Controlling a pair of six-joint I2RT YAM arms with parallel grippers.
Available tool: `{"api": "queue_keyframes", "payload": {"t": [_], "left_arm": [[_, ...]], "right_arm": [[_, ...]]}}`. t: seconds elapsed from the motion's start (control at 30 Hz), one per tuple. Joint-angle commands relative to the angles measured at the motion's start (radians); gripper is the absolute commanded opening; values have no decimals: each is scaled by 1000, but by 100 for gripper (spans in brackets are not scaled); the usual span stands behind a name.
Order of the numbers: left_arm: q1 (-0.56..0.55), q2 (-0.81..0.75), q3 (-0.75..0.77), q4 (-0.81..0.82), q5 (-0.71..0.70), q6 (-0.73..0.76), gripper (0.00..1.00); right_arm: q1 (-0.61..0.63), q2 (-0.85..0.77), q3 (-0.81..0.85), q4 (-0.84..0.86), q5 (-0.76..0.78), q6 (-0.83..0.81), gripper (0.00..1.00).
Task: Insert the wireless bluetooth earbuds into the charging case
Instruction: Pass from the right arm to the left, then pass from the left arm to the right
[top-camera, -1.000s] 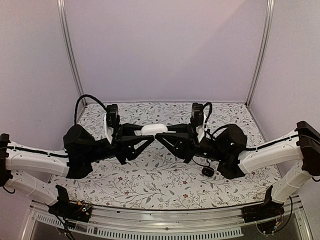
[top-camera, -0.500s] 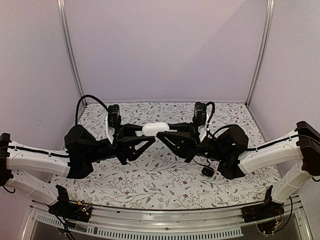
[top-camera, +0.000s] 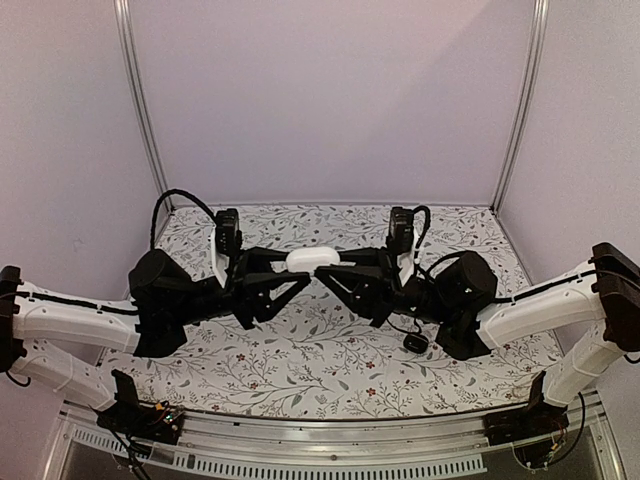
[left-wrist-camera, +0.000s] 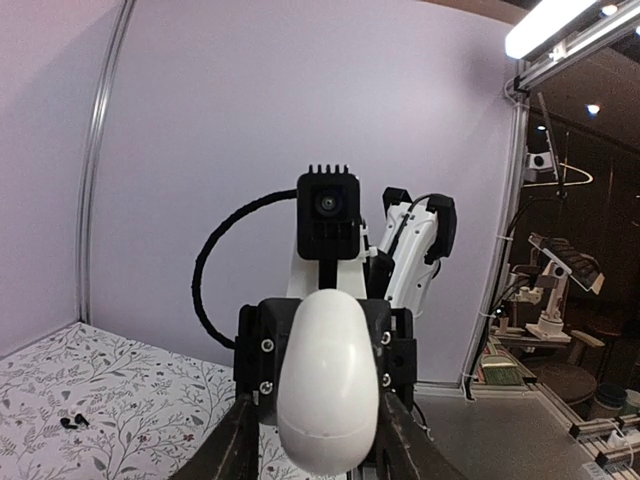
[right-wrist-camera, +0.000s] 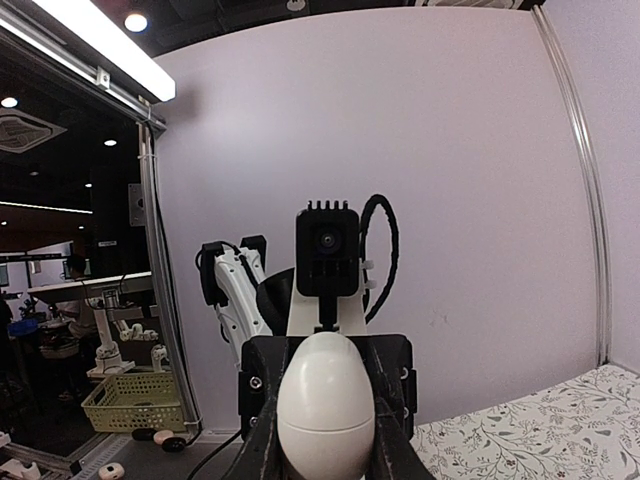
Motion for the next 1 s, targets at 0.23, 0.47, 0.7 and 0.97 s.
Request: {"api": "queue_keyframes", "payload": {"t": [0.23, 0.47, 0.7, 0.97], "left_arm": [[-13, -16, 12, 32, 5, 6, 24], [-10, -35, -2, 17, -2, 17, 9], [1, -66, 0, -71, 31, 33, 1], [51, -165, 22, -422, 117, 98, 0]], "right_arm": [[7, 13, -17, 54, 17, 0, 0], [7, 6, -36, 51, 16, 2, 12], [-3, -19, -54, -11, -7, -10, 48], [-72, -224, -42, -539, -92, -152, 62]]}}
